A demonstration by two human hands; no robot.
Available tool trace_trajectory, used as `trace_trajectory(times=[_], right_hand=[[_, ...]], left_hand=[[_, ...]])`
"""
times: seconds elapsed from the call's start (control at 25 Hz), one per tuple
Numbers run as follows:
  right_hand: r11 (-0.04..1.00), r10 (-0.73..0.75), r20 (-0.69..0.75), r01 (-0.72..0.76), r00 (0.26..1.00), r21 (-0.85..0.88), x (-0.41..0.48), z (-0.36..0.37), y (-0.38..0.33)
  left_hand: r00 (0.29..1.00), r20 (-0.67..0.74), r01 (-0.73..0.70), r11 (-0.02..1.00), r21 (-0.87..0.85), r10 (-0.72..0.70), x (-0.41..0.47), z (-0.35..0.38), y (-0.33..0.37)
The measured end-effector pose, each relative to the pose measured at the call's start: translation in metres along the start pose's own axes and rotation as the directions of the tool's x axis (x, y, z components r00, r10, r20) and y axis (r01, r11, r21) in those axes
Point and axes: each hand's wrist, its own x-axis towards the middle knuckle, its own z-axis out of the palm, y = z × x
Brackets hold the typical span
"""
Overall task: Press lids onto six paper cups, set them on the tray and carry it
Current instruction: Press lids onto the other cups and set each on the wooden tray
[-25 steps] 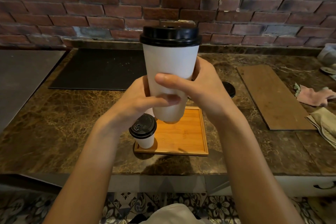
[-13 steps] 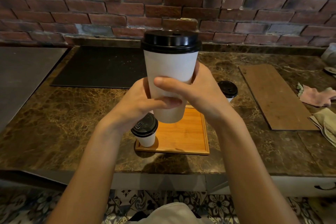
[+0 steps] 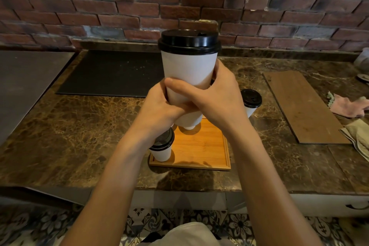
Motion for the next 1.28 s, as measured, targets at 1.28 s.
trace_trajectory(times=[1.28], right_hand=[[0.960, -0.016, 0.246, -0.054, 0.969, 0.275, 0.007, -0.016, -0.001]], left_hand=[[0.988, 0.153, -0.026, 0.998, -0.064, 0.036, 0.004, -0.009, 0.008]])
